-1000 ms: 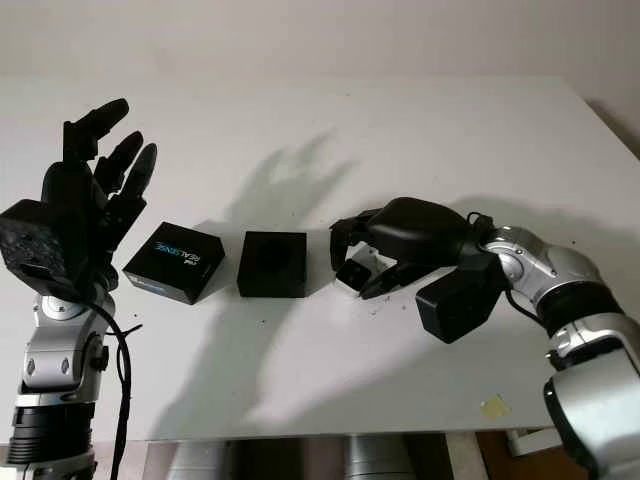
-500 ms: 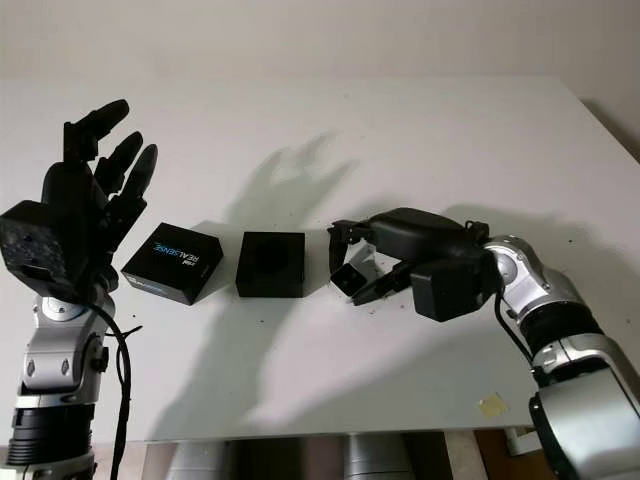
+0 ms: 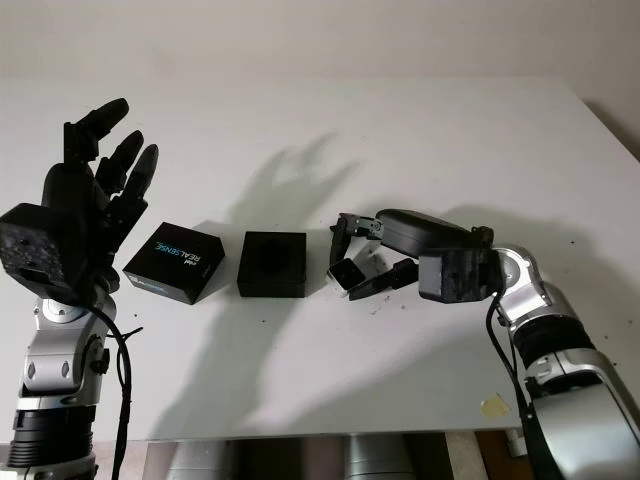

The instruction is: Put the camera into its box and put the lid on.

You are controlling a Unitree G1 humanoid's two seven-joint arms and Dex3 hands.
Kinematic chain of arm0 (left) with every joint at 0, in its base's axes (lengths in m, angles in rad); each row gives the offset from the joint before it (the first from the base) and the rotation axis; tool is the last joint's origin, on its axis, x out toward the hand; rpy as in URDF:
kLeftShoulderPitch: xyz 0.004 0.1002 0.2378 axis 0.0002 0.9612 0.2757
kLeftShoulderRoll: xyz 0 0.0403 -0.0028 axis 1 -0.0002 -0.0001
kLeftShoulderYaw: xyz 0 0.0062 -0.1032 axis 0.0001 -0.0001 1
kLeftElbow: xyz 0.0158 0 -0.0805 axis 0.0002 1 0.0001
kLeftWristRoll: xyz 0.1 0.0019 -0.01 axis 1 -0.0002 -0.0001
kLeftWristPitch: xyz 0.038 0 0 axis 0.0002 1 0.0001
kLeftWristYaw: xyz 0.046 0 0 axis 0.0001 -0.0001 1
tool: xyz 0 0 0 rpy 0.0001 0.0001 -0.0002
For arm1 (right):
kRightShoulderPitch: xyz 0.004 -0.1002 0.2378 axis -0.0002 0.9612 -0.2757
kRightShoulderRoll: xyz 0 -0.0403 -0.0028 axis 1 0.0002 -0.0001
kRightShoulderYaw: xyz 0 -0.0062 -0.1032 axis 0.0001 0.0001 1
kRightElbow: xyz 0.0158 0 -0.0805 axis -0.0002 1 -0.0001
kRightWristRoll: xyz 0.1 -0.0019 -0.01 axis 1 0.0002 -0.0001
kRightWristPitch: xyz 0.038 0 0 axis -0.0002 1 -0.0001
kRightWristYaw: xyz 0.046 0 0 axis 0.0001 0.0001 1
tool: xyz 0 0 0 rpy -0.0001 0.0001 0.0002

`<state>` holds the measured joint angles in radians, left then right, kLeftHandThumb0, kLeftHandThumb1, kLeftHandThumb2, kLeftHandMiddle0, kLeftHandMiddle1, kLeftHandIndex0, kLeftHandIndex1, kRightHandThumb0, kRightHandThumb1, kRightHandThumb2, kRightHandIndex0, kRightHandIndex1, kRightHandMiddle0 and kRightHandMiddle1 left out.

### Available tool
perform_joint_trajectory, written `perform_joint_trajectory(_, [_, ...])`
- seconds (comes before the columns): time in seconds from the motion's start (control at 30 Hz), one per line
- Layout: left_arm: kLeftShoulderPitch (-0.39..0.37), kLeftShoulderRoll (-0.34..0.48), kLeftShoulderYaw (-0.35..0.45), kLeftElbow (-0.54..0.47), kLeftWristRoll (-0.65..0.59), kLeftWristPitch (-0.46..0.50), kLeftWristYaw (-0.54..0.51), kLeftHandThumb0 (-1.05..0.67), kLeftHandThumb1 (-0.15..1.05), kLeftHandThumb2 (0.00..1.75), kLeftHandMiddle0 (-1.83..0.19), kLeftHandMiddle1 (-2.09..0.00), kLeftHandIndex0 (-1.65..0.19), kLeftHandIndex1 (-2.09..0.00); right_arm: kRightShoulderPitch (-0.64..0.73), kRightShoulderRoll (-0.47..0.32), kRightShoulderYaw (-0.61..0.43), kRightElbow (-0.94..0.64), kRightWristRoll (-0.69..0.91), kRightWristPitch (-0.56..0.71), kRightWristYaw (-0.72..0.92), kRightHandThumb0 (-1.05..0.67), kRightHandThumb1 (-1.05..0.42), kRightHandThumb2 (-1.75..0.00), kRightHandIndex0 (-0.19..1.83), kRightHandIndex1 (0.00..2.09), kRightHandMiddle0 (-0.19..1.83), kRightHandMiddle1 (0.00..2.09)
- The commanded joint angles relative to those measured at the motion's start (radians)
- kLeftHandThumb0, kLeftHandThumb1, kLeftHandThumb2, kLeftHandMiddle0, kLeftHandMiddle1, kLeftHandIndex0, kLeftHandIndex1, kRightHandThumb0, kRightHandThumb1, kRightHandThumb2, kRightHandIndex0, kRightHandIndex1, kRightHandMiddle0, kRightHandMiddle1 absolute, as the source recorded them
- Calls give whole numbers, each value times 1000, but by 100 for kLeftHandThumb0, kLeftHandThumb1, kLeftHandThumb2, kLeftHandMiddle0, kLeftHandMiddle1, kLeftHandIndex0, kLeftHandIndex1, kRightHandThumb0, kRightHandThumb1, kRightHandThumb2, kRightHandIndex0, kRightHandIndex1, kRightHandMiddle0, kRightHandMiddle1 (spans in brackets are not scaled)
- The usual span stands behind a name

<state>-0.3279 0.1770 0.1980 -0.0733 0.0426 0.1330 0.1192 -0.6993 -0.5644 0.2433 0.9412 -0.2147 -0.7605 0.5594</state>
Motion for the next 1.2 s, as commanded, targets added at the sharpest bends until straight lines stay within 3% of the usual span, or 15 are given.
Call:
perform_joint_trajectory(0.0, [12,-3,-2,-16,3,-8,3,-47,105,26,-19,-31,13,-86,21,8,-25,-3,19,14,-4,-41,-100,-5,34,6,24,170])
perform_joint_trajectory(0.23, [16,-4,-1,-28,0,3,3,-47,105,26,-18,-30,12,-84,43,19,-69,-109,87,105,36,-45,-103,-6,31,4,21,172])
perform_joint_trajectory(0.6, [9,-8,-5,-21,26,-2,30,-45,105,27,-21,-31,10,-85,123,65,-131,-453,158,375,9,-48,-103,-6,32,5,27,177])
perform_joint_trajectory(1.0, [-14,-13,-6,-20,49,9,56,-45,105,29,-15,-38,15,-94,156,173,-138,-718,160,702,-94,-44,-103,-5,30,5,16,190])
perform_joint_trajectory(1.17, [-22,-7,-2,-18,68,20,70,-47,105,31,-11,-42,17,-96,160,228,-124,-759,138,775,-155,-42,-104,-5,31,6,14,194])
